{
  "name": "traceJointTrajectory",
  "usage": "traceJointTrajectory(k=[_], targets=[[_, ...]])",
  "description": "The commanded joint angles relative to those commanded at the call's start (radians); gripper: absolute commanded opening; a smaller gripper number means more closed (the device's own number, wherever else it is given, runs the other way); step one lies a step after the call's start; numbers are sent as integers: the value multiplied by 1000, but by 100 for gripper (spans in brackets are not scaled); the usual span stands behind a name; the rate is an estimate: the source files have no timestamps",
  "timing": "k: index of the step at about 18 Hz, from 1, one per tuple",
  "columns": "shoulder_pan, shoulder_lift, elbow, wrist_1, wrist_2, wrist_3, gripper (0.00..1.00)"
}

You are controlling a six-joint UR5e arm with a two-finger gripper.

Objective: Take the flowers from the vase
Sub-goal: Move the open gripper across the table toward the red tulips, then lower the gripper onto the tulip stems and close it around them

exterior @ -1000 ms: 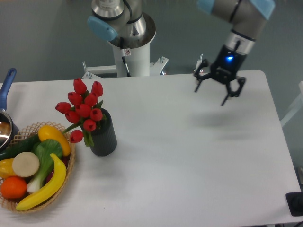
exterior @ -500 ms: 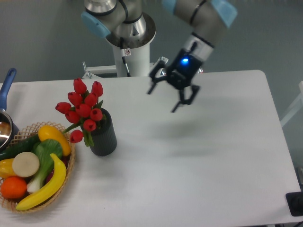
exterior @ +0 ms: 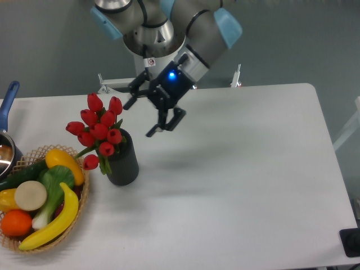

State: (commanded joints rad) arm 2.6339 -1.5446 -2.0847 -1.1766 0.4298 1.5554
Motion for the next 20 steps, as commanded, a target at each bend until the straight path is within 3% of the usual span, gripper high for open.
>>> traceJointTrajectory(k=[9,13,14,18,19,20], targets=[[-55,-104,0,110,-25,3,100],[-57,-109,-5,115,-23,3,100],[-57,-104,-8,114,-23,2,89],[-55,-100,-9,121,-23,3,13],[-55,-100,-9,120,-23,3,3],[-55,-97,-8,120,-23,3,1]])
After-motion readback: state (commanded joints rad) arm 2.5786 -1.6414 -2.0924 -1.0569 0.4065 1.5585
